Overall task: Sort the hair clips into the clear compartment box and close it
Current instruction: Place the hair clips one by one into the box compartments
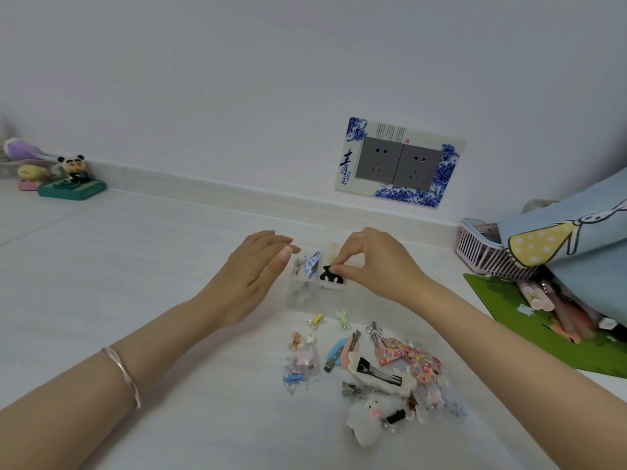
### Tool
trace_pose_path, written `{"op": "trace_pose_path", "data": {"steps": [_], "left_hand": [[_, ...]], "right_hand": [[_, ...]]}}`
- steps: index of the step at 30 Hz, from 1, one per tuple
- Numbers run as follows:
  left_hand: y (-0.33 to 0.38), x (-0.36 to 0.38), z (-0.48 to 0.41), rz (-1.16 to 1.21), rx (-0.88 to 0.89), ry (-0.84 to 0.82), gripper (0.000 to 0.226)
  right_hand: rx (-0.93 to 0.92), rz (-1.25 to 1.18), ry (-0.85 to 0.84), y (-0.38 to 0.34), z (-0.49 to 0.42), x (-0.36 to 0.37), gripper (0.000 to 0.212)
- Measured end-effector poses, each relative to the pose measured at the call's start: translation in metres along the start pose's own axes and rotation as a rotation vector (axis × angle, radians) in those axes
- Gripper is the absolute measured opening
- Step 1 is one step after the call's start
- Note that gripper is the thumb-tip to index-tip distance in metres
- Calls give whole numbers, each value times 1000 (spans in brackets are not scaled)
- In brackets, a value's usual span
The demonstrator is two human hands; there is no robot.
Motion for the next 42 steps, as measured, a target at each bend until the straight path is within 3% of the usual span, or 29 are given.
{"op": "trace_pose_path", "data": {"steps": [12, 14, 18, 20, 23, 27, 31, 36, 42], "left_hand": [[24, 12, 8, 85, 105, -45, 58], [26, 16, 10, 103, 118, -57, 55], [26, 21, 14, 107, 120, -92, 49], [26, 25, 16, 107, 111, -114, 50], [28, 28, 18, 127, 103, -137, 45], [30, 27, 19, 151, 62, -131, 39], [28, 27, 19, 153, 40, -133, 40], [26, 25, 18, 138, 29, -107, 39], [18, 21, 16, 134, -11, -81, 48]], "right_hand": [[-46, -57, -288, 13, 20, 6, 46], [-66, -44, -260, 11, 26, 2, 44], [-75, -256, 14, 6, 49, -18, 15], [-84, -302, -100, 4, 67, -17, 6], [-71, -152, -307, 4, 89, -1, 21], [-53, -120, -336, 1, 100, 10, 27], [-26, -298, -351, -1, 100, 12, 25], [65, -661, -271, 8, 84, -8, 30], [315, -865, 43, 24, 31, -22, 16]]}}
Point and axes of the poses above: each hand's wrist, its own z-axis away from the middle knuckle, its own x-axis out of the palm, y = z × x, the point moved 3 cm from there along -z, towards the middle knuckle, and after that the axes turned 14 degrees about z, right-handed, at the moved point
